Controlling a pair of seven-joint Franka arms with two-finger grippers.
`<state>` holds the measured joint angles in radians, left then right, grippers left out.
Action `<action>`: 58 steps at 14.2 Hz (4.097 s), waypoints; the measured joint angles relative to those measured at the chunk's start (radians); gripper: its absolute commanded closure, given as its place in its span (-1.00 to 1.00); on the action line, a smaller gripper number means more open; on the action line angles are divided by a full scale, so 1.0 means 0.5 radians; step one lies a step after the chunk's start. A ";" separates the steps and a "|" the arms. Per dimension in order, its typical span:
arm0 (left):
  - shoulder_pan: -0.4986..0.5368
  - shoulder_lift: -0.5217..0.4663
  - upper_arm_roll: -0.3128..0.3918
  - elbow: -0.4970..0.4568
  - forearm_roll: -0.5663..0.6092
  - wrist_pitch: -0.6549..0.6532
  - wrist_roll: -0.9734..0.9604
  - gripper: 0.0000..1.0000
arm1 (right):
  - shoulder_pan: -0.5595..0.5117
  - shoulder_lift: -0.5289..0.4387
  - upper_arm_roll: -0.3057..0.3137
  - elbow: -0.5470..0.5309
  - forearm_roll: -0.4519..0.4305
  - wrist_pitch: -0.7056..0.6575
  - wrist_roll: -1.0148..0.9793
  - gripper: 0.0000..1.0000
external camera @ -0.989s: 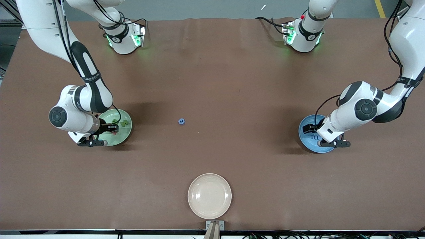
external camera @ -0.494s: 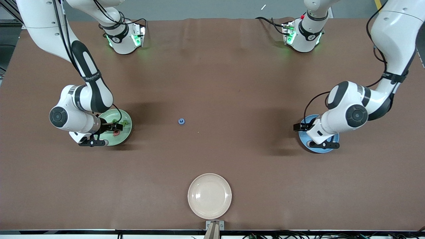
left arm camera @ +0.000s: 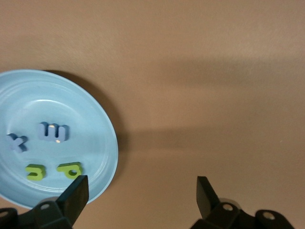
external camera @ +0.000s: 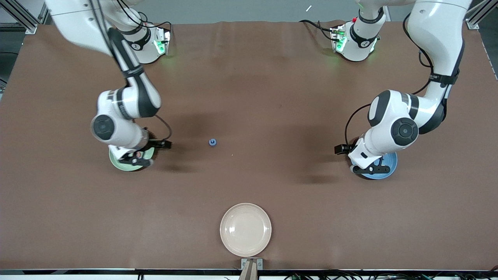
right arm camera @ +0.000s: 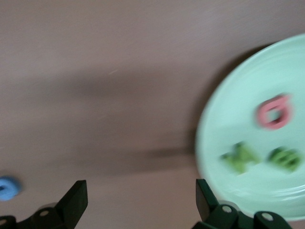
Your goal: Sort upper and lower case letters into plates
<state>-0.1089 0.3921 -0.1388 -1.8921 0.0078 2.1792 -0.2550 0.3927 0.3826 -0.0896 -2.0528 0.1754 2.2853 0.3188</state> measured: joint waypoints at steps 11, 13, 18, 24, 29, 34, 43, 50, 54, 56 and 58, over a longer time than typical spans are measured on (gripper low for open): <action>0.214 -0.679 0.136 0.032 -0.033 -0.402 0.354 -0.99 | 0.482 0.173 0.001 -0.013 0.000 0.464 0.309 -0.82; 0.212 -0.755 0.135 0.142 -0.034 -0.647 0.355 -0.99 | 0.528 0.222 0.001 -0.012 0.000 0.536 0.311 -0.79; 0.310 -0.779 0.143 0.608 -0.035 -1.189 0.506 -0.99 | 0.640 0.362 -0.001 0.053 -0.001 0.654 0.527 -0.74; 0.347 -0.822 0.146 0.702 -0.053 -1.273 0.536 -1.00 | 0.646 0.370 -0.008 0.086 0.000 0.639 0.546 -0.45; 0.347 -0.822 0.145 0.703 -0.067 -1.273 0.536 -1.00 | 0.647 0.371 -0.011 0.100 -0.002 0.627 0.545 -0.05; 0.347 -0.822 0.146 0.703 -0.067 -1.273 0.535 -1.00 | 0.647 0.366 -0.013 0.122 -0.003 0.615 0.546 0.83; 0.346 -0.821 0.146 0.703 -0.067 -1.273 0.535 -1.00 | 0.426 0.275 -0.079 0.332 -0.005 -0.050 0.313 0.99; 0.345 -0.821 0.142 0.703 -0.067 -1.273 0.535 -1.00 | -0.267 0.076 -0.102 0.299 -0.166 -0.427 -0.760 0.99; 0.345 -0.821 0.141 0.717 -0.067 -1.272 0.535 -1.00 | -0.509 0.076 -0.103 0.233 -0.177 -0.403 -1.116 0.98; 0.345 -0.821 0.141 0.722 -0.067 -1.272 0.535 -1.00 | -0.559 0.076 -0.102 0.212 -0.182 -0.355 -1.182 0.98; 0.345 -0.821 0.141 0.723 -0.067 -1.272 0.535 -1.00 | -0.586 0.082 -0.101 0.189 -0.186 -0.301 -1.211 0.98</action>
<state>0.0636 -0.0186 -0.0683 -1.5304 -0.0256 1.5432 0.0124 0.0996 0.4236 -0.1400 -1.9585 0.0824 2.1349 -0.2865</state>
